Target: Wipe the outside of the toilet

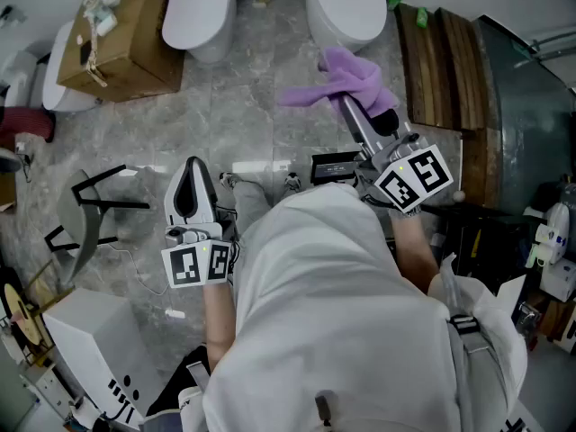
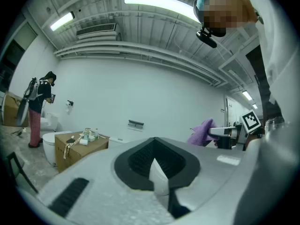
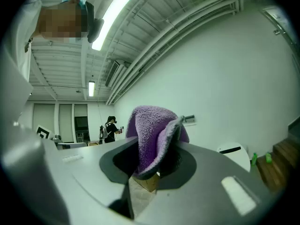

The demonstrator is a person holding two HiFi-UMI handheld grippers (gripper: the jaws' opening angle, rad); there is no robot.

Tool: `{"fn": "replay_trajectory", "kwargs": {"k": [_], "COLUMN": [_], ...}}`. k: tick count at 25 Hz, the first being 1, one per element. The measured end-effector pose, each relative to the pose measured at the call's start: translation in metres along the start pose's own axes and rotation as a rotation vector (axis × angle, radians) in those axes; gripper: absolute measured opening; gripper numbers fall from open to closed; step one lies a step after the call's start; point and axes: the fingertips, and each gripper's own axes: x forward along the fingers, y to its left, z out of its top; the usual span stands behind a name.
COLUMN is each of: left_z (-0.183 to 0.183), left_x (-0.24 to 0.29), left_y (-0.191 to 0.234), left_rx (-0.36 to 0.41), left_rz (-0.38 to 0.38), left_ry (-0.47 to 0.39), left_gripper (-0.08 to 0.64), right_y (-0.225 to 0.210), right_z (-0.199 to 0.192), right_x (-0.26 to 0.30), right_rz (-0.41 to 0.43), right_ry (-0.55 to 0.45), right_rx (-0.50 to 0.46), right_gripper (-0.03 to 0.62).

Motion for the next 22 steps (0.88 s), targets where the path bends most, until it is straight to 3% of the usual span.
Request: {"fn": "replay_trajectory", "kwargs": {"k": [17, 22], "left_z": [0.002, 0.012], "left_x": [0.033, 0.050], "left_y": [-0.007, 0.003], "left_rx": [0.003, 0.004], "left_rz": [-0.031, -0.031], "left_ry": [0.004, -0.029], "left_gripper": [0.006, 0.006], "right_y": [-0.023, -0.035], "right_z": [0.003, 0.006], "right_x": [0.000, 0.012], "right_rz": [-0.015, -0.024], "right_ry": [0.002, 0.026], "right_rx": [0.037, -0.021], "right_gripper": [0.091, 0.091]}}
